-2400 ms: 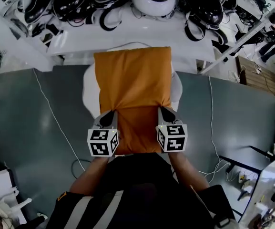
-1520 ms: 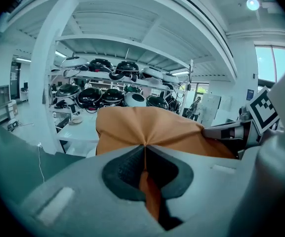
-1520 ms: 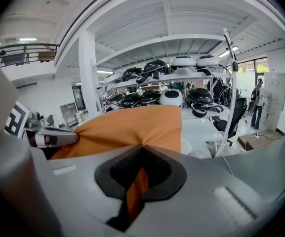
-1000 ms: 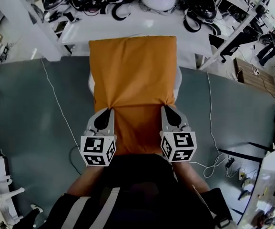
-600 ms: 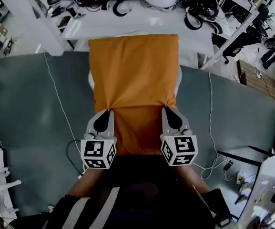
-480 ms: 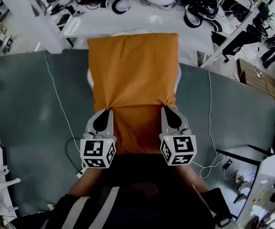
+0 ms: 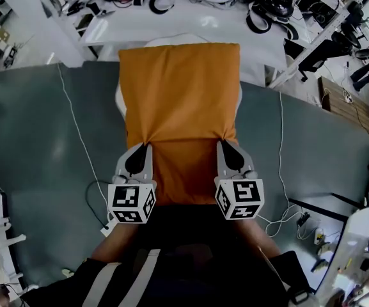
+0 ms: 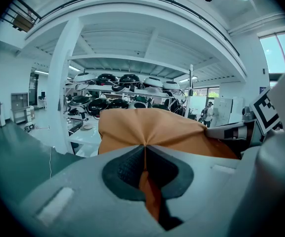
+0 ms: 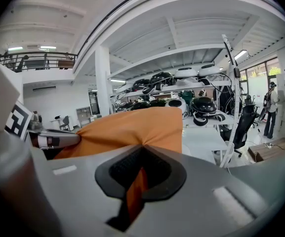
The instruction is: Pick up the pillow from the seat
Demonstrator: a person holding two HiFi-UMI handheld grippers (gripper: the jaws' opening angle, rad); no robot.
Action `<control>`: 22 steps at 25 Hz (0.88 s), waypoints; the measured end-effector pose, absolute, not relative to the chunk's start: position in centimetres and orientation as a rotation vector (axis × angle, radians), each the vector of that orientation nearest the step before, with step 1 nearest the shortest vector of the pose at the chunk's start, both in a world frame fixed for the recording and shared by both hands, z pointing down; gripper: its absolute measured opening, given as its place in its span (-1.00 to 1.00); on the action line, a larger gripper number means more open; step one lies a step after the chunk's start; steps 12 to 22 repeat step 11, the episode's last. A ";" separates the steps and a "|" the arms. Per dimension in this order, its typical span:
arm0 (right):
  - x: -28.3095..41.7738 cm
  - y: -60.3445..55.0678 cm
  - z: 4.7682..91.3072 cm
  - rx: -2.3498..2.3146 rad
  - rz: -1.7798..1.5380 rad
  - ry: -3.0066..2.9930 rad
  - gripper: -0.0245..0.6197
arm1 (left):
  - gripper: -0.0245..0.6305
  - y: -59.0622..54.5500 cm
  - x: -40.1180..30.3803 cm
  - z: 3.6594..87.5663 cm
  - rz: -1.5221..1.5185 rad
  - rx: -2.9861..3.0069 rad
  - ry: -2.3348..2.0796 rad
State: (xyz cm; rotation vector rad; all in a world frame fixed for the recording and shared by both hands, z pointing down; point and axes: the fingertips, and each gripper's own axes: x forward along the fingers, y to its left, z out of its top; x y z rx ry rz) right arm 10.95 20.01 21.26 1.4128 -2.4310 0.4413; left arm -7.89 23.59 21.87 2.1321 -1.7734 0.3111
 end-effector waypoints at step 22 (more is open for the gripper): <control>10.8 19.3 21.9 1.404 0.451 -2.426 -0.90 | -0.90 23.0 -8.0 22.3 0.316 2.121 -1.771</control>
